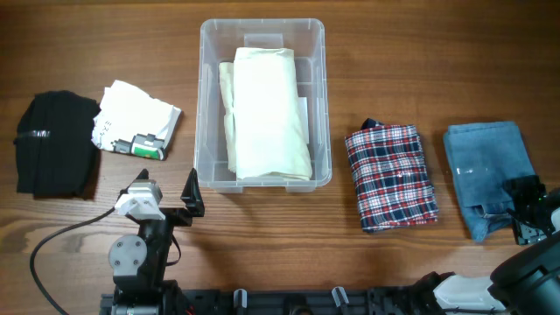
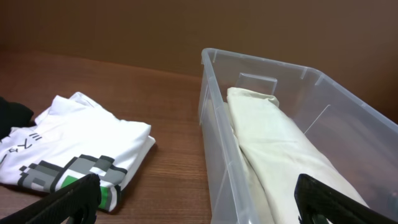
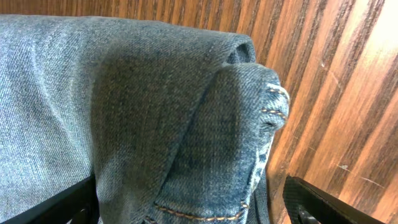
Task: Pack container
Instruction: 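Move the right gripper to the light blue jeans and grasp their edge, then lift the jeans and carry them left over the bin, then lower the jeans into the bin's upper half and release them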
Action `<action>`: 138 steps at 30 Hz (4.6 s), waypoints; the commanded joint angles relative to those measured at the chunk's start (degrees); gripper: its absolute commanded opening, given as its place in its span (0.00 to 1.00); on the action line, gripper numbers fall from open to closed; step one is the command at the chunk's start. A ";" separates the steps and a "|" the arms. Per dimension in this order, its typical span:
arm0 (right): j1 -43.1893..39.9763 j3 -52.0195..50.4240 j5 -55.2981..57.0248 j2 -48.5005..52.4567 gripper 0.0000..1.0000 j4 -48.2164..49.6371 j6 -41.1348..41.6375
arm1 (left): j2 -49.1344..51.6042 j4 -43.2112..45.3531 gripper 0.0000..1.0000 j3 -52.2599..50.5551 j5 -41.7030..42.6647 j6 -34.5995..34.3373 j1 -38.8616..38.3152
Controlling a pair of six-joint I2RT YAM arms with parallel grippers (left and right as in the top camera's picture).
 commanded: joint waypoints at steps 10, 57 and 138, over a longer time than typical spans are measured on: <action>1.60 -4.55 -6.23 5.66 0.83 -0.87 -8.37 | -0.42 0.02 1.00 -0.31 -0.11 1.33 -0.26; 6.05 17.11 -21.11 -19.67 0.04 -11.76 -8.70 | -0.42 0.02 1.00 -0.31 -0.11 1.33 -0.26; 77.57 47.50 -11.32 22.29 0.25 13.42 -4.72 | -0.42 0.02 1.00 -0.31 -0.11 1.33 -0.26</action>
